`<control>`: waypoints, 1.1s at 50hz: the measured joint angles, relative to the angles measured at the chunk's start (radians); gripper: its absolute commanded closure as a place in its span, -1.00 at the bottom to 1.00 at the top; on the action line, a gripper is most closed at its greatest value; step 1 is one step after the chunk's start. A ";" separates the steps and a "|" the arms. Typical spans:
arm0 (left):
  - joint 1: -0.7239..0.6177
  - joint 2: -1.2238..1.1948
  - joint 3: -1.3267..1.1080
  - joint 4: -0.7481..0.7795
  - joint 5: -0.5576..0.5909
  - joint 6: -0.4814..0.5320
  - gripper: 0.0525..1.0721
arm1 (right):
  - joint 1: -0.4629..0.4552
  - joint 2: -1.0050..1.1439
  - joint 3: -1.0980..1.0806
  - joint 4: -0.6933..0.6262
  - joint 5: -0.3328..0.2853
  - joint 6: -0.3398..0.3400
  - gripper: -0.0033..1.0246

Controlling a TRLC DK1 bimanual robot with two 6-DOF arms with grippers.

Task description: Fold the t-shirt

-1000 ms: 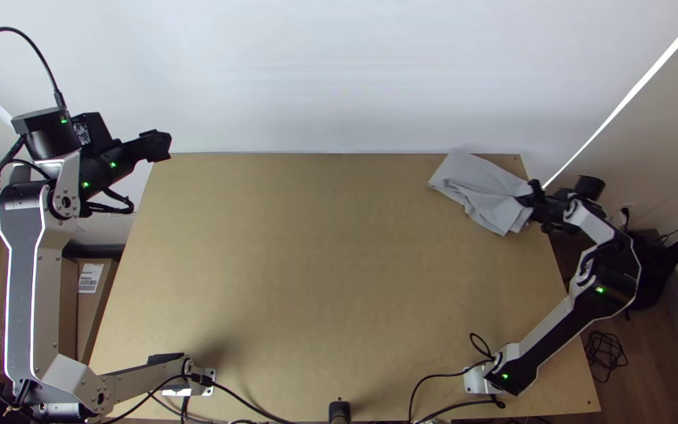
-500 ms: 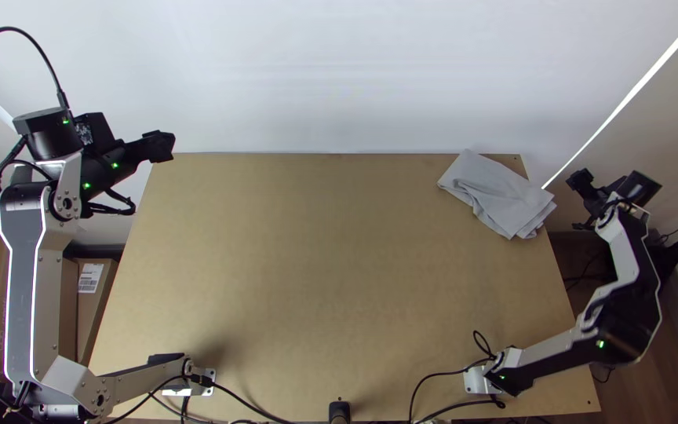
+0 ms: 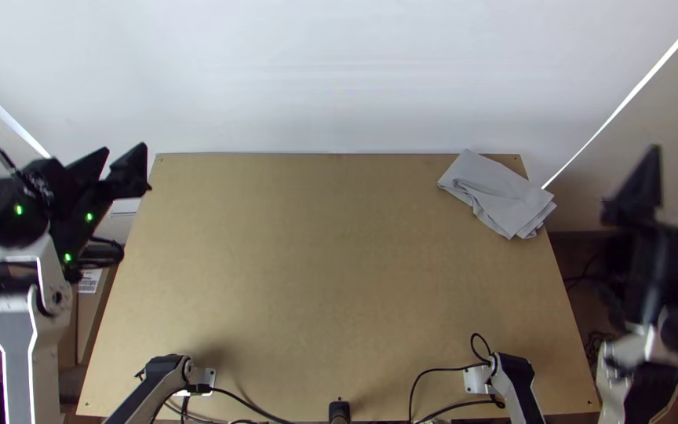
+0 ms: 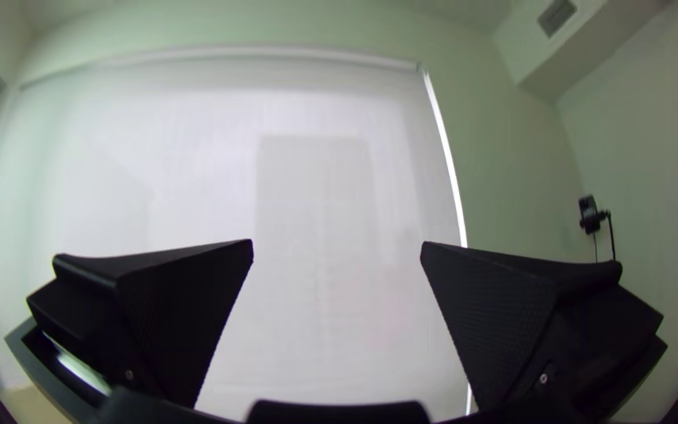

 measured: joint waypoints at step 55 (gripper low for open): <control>0.063 -0.899 -1.283 0.367 -0.017 0.049 -0.92 | -0.127 -0.608 -1.117 0.453 -0.248 0.110 -0.92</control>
